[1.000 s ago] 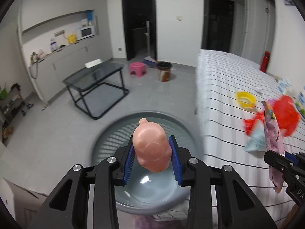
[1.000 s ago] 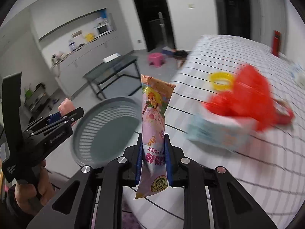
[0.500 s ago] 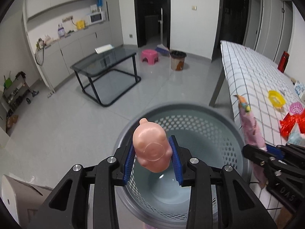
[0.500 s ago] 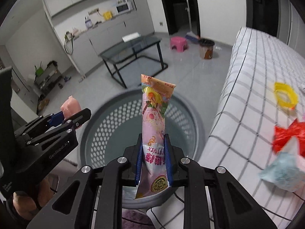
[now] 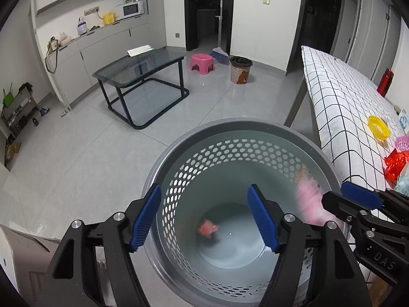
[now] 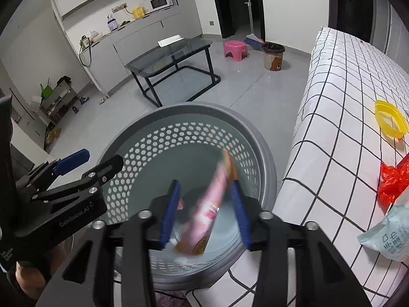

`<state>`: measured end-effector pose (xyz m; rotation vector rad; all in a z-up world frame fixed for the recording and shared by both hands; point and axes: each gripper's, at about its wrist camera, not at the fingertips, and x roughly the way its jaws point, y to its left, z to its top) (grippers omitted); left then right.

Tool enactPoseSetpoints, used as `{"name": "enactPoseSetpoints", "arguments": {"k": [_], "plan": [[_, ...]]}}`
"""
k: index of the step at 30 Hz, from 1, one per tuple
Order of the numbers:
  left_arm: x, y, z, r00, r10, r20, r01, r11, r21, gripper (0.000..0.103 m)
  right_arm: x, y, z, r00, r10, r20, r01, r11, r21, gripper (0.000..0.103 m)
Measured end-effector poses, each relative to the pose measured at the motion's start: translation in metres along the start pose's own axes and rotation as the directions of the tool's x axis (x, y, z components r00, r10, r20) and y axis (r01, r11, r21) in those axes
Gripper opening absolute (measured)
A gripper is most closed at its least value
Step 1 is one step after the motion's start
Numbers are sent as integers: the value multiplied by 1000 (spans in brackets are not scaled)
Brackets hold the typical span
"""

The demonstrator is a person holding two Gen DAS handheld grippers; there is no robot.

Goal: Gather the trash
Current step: 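Carry both items over the grey basket and open both tools to drop them, then move the right tool back to the table and grasp the red plastic bag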

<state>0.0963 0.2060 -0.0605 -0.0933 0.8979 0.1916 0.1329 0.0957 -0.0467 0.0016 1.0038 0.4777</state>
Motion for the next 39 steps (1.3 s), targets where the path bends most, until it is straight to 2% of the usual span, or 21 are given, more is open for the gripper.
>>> {"name": "enactPoseSetpoints", "arguments": {"k": [13,24,33,39], "plan": [[-7,-2,-4,1000,-1,4,1,1000,-9,69,-4,-2,-4,1000,-10,5,10,1000,0,42],[-33,-8,-9,999,-8,33,9,1000,-14,71,-38,-8,-13,998,-29,58,29,1000,8,46],[-61,-42,-15,996,-52,76,50,998,26,72,-84,-31,-42,989,-86,124,80,996,48,49],[-79,-74,-23,990,-98,100,91,993,69,75,-119,-63,-69,975,-149,163,133,985,108,52]]}}
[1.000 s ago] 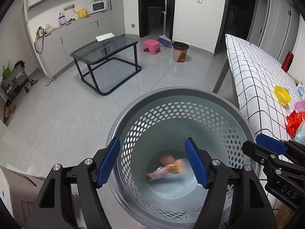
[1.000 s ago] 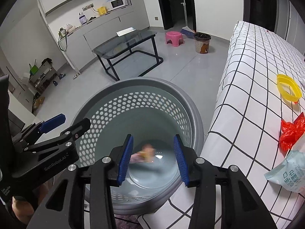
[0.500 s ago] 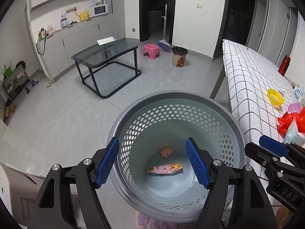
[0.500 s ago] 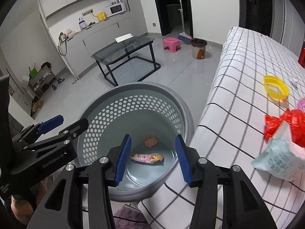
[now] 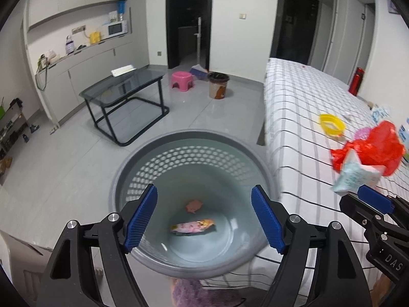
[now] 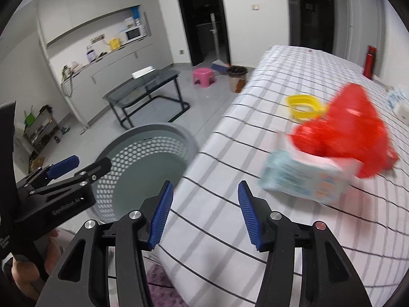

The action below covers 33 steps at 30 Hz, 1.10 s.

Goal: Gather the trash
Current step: 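Move the right tool back to the table and grasp the red plastic bag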

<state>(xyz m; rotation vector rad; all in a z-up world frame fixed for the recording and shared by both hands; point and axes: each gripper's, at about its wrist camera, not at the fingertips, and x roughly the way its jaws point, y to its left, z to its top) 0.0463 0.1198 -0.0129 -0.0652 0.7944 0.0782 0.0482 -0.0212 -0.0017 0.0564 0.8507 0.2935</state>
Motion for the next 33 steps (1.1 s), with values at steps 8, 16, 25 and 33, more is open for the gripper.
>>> {"name": "enactPoseSetpoints", "arguments": {"k": [8,16,25,33], "plan": [[-5,-47,-7,998,-57,-3,58,997,59,75,-33,-60,-26,994,-108,28,105,991,84,52],[-5,-93,-13,995,-100,-15,102,988,118,75,-56,-109,-33,983,-171,71,158,974,162,54],[-3,-117,-6,994,-107,-14,108,985,132,75,-60,-127,-9,975,-178,132,157,976,154,63],[-1,-116,1,995,-98,-9,99,988,117,75,-46,-115,23,972,-166,165,156,985,73,77]]}}
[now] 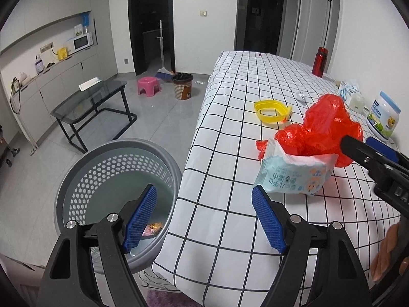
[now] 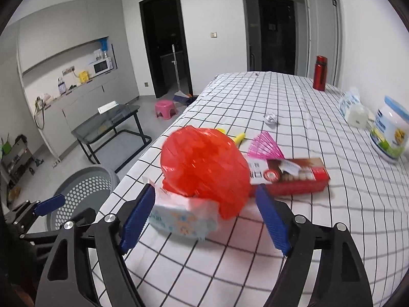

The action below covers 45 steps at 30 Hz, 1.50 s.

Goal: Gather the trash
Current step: 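Move the right tool back to the table and grasp the red plastic bag, then grasp the blue wet-wipe pack with the left tool while the right tool holds the red bag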

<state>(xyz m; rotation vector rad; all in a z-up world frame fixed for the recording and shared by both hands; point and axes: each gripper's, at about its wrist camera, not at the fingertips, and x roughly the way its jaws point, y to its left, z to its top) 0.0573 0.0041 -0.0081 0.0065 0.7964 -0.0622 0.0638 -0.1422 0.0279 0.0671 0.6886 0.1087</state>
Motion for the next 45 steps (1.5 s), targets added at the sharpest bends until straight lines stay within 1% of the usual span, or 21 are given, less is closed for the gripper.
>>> {"name": "enactPoseSetpoints", "arguments": {"k": [7,9,13,15,16,17,18,20,23,28,31,33,40,45], "plan": [[4,0,2,1000,6,-1,-6,1000,-11,75,28,9,11,998,-70,-2,70,996,-60,77],[5,1,2,1000,6,-4,-6,1000,-12,75,37,9,12,997,-71,-22,70,995,-64,77],[7,3,1,1000,7,-8,-7,1000,-13,75,49,9,14,998,-42,-44,39,998,-58,77],[7,4,1,1000,5,-10,-5,1000,-15,75,51,9,14,998,-26,-49,23,998,-62,64],[7,4,0,1000,5,-10,-5,1000,-15,75,52,10,14,998,-23,-55,20,998,-66,49],[7,4,1,1000,5,-10,-5,1000,-15,75,53,11,13,998,-18,-68,13,998,-69,40],[7,4,0,1000,3,-11,-3,1000,-15,75,53,11,13,997,-10,-76,4,998,-67,38],[7,3,0,1000,0,-11,0,1000,-14,75,49,10,11,997,17,-78,-21,998,-54,27],[7,1,0,1000,-5,-13,5,1000,-11,75,38,6,6,997,36,-66,-38,999,-30,20],[4,-8,-4,1000,-27,-13,27,1000,-5,75,10,-5,0,999,47,-5,-47,999,25,18],[2,-15,-8,999,-43,-11,43,999,3,78,-9,-18,-4,999,20,34,-22,998,56,18],[-1,-20,-11,999,-54,-10,54,999,10,79,-18,-28,-7,999,0,45,-3,997,74,18],[-4,-38,-21,997,-74,-34,75,997,34,79,-43,-63,-29,997,-54,51,46,989,144,18],[-3,-41,-28,999,-37,-36,38,998,48,80,-57,-88,-51,997,-71,40,62,980,190,18]]}}
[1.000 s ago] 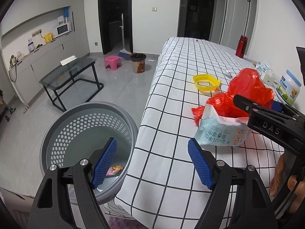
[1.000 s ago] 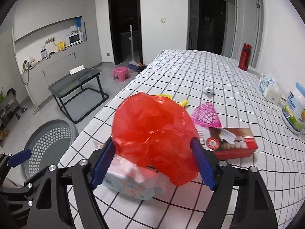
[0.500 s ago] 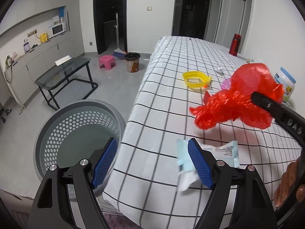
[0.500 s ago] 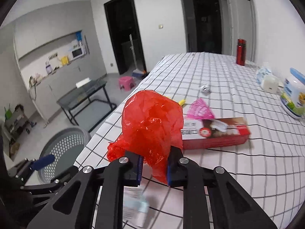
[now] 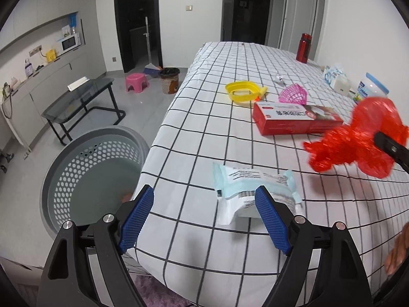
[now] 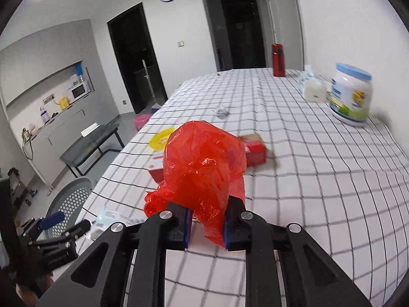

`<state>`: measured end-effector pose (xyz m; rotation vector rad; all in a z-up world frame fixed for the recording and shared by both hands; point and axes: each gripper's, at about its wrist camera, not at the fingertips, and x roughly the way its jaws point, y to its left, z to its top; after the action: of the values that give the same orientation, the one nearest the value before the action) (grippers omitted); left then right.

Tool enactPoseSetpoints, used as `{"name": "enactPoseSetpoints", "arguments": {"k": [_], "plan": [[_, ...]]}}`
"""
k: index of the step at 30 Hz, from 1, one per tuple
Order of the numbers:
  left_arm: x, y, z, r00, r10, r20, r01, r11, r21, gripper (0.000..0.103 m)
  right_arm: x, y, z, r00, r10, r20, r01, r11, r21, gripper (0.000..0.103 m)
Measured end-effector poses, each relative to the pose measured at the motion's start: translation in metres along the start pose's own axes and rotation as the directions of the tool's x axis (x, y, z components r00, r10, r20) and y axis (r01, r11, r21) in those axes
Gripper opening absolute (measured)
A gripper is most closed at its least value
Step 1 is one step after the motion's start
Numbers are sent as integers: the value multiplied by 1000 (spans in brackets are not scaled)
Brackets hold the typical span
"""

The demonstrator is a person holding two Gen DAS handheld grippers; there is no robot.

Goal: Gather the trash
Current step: 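Grasp the blue wet-wipe pack with the left tool while the right tool holds the red bag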

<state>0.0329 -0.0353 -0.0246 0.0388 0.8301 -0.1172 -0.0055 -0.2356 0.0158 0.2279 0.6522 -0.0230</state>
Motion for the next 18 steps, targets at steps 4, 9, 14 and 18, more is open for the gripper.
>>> {"name": "enactPoseSetpoints", "arguments": {"k": [4,9,14,18], "plan": [[7,9,3,999,45,0,-45,999,-24,80,-12,-18,-11,1000,-9,1,9,999,33,18],[20,16,18,996,88,11,-88,996,-28,80,-24,-28,-19,1000,-16,4,15,999,52,18],[38,6,39,996,84,19,-84,996,34,80,-33,-37,-21,1000,-31,8,30,997,66,18],[56,-3,51,996,84,15,-85,992,96,80,-39,-37,-21,999,-41,10,41,997,67,18]]}}
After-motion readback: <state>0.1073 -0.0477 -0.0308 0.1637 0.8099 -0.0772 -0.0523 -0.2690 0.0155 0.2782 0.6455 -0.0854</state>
